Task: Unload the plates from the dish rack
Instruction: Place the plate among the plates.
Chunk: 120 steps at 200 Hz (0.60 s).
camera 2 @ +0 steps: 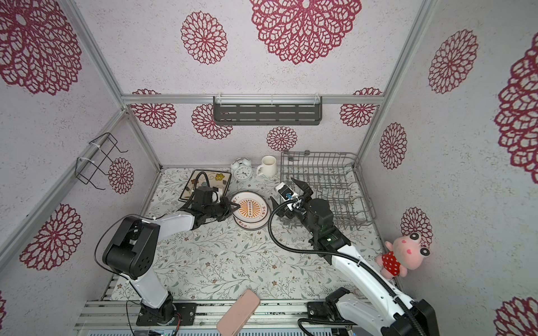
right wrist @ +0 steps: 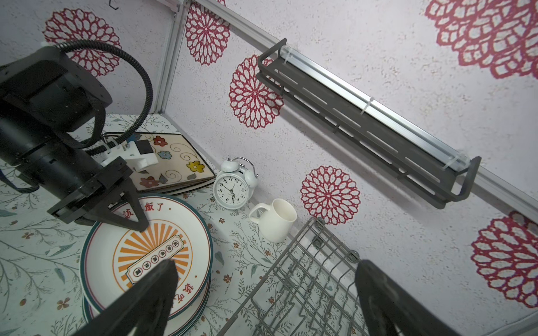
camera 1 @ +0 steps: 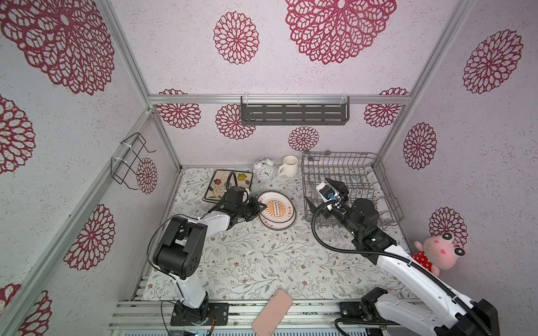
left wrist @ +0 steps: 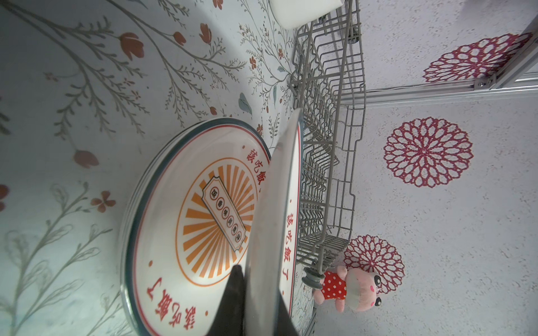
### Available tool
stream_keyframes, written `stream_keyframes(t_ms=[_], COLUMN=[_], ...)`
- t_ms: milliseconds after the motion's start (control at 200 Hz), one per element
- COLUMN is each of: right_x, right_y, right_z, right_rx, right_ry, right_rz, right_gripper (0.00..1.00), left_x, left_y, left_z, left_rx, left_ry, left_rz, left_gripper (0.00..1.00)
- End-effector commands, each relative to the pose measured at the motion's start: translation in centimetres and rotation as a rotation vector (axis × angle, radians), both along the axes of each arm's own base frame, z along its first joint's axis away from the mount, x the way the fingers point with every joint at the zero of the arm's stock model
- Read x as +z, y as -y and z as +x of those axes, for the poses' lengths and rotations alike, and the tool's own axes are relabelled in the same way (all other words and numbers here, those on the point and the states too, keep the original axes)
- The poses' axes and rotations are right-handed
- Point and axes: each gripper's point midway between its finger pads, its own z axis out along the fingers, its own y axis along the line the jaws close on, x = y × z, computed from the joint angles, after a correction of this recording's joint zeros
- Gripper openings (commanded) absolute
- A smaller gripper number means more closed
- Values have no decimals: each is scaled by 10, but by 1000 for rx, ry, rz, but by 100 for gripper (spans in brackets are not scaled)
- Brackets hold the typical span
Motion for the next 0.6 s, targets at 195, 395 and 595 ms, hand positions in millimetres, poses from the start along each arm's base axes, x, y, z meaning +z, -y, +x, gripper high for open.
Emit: stream_keyframes(t_ms=[195,395,595], right_x=[18,14,15], right_y=[9,12,30], right_z=[2,3,13], right_rx=[-34,-49,-129], right_ry=[27,17,-42], right_rz=[78,86,210], right_gripper=[99,99,99], left_x=[-6,-8,-11], left_y=[6,11,15], left_z=[10,11,12], left_rx=[-4,-12,-25], left_ry=[16,9,3], left_rz=[-1,-1,-7], left_gripper=[0,0,0])
